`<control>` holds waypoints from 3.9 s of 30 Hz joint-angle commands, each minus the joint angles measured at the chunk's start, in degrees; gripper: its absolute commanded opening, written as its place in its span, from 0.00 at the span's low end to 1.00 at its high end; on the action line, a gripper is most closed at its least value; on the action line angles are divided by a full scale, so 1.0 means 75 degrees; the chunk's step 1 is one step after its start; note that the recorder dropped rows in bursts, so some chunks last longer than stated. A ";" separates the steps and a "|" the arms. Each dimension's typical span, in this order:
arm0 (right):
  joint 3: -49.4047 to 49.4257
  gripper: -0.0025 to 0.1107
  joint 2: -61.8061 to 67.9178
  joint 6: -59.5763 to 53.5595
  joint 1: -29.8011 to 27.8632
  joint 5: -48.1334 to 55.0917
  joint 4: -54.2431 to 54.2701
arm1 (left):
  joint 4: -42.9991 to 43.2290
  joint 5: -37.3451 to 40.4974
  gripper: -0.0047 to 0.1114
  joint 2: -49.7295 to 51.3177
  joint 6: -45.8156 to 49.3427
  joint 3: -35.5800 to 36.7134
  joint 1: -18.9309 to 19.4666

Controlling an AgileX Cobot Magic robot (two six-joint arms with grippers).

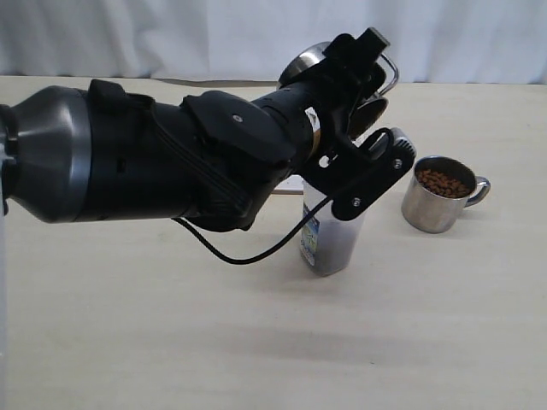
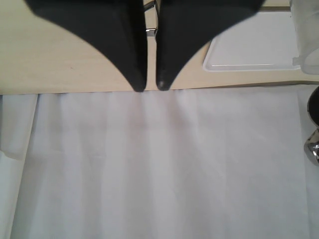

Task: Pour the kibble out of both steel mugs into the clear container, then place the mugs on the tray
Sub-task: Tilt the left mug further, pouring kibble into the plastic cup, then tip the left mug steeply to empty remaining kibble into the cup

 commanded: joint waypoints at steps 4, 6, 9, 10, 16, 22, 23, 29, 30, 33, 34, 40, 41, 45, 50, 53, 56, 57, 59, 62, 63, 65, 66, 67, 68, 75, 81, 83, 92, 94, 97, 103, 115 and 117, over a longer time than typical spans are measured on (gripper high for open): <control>0.0028 0.07 -0.0028 -0.0053 -0.0035 -0.0066 0.0007 | 0.0104 0.0368 0.04 -0.0044 0.0251 -0.0003 -0.0020; 0.0028 0.07 -0.0028 -0.0053 -0.0035 -0.0066 0.0007 | 0.0104 0.0332 0.04 -0.0044 0.0267 -0.0003 -0.0020; 0.0028 0.07 -0.0028 -0.0053 -0.0035 -0.0066 0.0007 | 0.0119 0.0276 0.04 -0.0044 0.0283 -0.0003 -0.0071; 0.0028 0.07 -0.0028 -0.0053 -0.0035 -0.0066 0.0007 | 0.0136 0.0243 0.04 -0.0044 0.0283 -0.0003 -0.0145; 0.0028 0.07 -0.0028 -0.0053 -0.0035 -0.0066 0.0007 | 0.0155 0.0292 0.04 -0.0044 0.0283 -0.0003 -0.0210; 0.0028 0.07 -0.0028 -0.0053 -0.0035 -0.0066 0.0007 | 0.0155 0.0310 0.04 -0.0044 0.0283 -0.0003 -0.0210; 0.0028 0.07 -0.0028 -0.0053 -0.0035 -0.0066 0.0007 | 0.0155 0.0310 0.04 -0.0044 0.0283 -0.0003 -0.0210; 0.0028 0.07 -0.0028 -0.0053 -0.0035 -0.0066 0.0007 | 0.0155 0.0310 0.04 -0.0044 0.0283 -0.0003 -0.0210; 0.0028 0.07 -0.0028 -0.0053 -0.0035 -0.0066 0.0007 | 0.0155 0.0310 0.04 -0.0044 0.0283 -0.0003 -0.0210; 0.0028 0.07 -0.0028 -0.0053 -0.0035 -0.0066 0.0007 | 0.0155 0.0310 0.04 -0.0044 0.0301 -0.0003 -0.0210; 0.0028 0.07 -0.0028 -0.0053 -0.0035 -0.0066 0.0007 | 0.0155 0.0310 0.04 -0.0044 0.0301 -0.0003 -0.0210; 0.0028 0.07 -0.0028 -0.0053 -0.0035 -0.0066 0.0007 | 0.0155 0.0310 0.04 -0.0044 0.0301 -0.0003 -0.0210; 0.0028 0.07 -0.0028 -0.0053 -0.0035 -0.0066 0.0007 | 0.0155 0.0310 0.04 -0.0044 0.0301 -0.0003 -0.0210; 0.0028 0.07 -0.0028 -0.0053 -0.0035 -0.0066 0.0007 | 0.0155 0.0310 0.04 -0.0044 0.0301 -0.0003 -0.0210; 0.0028 0.07 -0.0028 -0.0053 -0.0035 -0.0066 0.0007 | 0.0155 0.0310 0.04 -0.0044 0.0301 -0.0003 -0.0210; 0.0028 0.07 -0.0028 -0.0053 -0.0035 -0.0066 0.0007 | 0.0155 0.0310 0.04 -0.0044 0.0301 -0.0003 -0.0210; 0.0028 0.07 -0.0028 -0.0053 -0.0035 -0.0066 0.0007 | 0.0155 0.0310 0.04 -0.0044 0.0301 -0.0003 -0.0210; 0.0028 0.07 -0.0028 -0.0053 -0.0035 -0.0066 0.0007 | 0.0155 0.0310 0.04 -0.0044 0.0301 -0.0003 -0.0210; 0.0028 0.07 -0.0028 -0.0053 -0.0035 -0.0066 0.0007 | 0.0155 0.0310 0.04 -0.0044 0.0301 -0.0003 -0.0210; 0.0028 0.07 -0.0028 -0.0053 -0.0035 -0.0066 0.0007 | 0.0155 0.0310 0.04 -0.0044 0.0301 -0.0003 -0.0210; 0.0028 0.07 -0.0028 -0.0053 -0.0035 -0.0066 0.0007 | 0.0155 0.0310 0.04 -0.0044 0.0301 -0.0003 -0.0210; 0.0028 0.07 -0.0028 -0.0053 -0.0035 -0.0066 0.0007 | 0.0170 0.0310 0.04 -0.0044 0.0300 -0.0003 -0.0210; 0.0028 0.07 -0.0028 -0.0053 -0.0035 -0.0066 0.0007 | 0.0170 0.0310 0.04 -0.0044 0.0300 -0.0003 -0.0210; 0.0028 0.07 -0.0028 -0.0053 -0.0035 -0.0066 0.0007 | 0.0167 0.0310 0.04 -0.0044 0.0356 -0.0003 -0.0210; 0.0028 0.07 -0.0028 -0.0053 -0.0035 -0.0066 0.0007 | 0.0167 0.0310 0.04 -0.0044 0.0459 -0.0003 -0.0210; 0.0028 0.07 -0.0028 -0.0053 -0.0035 -0.0066 0.0007 | 0.0167 0.0310 0.04 -0.0044 0.0492 -0.0003 -0.0210; 0.0028 0.07 -0.0028 -0.0053 -0.0035 -0.0066 0.0007 | 0.0167 0.0310 0.04 -0.0044 0.0492 -0.0003 -0.0210; 0.0028 0.07 -0.0028 -0.0053 -0.0035 -0.0066 0.0007 | 0.0167 0.0310 0.04 -0.0044 0.0492 -0.0003 -0.0210; 0.0028 0.07 -0.0028 -0.0053 -0.0035 -0.0066 0.0007 | 0.0167 0.0430 0.04 -0.0044 0.1231 -0.0003 -0.0322; 0.0028 0.07 -0.0028 -0.0053 -0.0035 -0.0066 0.0007 | 0.0218 0.0593 0.04 -0.0044 0.1350 -0.0003 -0.0376; 0.0028 0.07 -0.0028 -0.0053 -0.0035 -0.0066 0.0007 | 0.0288 0.0765 0.04 -0.0044 0.1508 -0.0003 -0.0376; 0.0028 0.07 -0.0028 -0.0053 -0.0035 -0.0066 0.0007 | 0.0378 0.0841 0.04 -0.0044 0.1608 -0.0003 -0.0376; 0.0028 0.07 -0.0028 -0.0053 -0.0035 -0.0066 0.0007 | 0.0706 0.1130 0.04 -0.0044 0.1973 -0.0003 -0.0661; 0.0028 0.07 -0.0028 -0.0053 -0.0035 -0.0066 0.0007 | 0.0706 0.1203 0.04 -0.0044 0.2079 -0.0003 -0.0693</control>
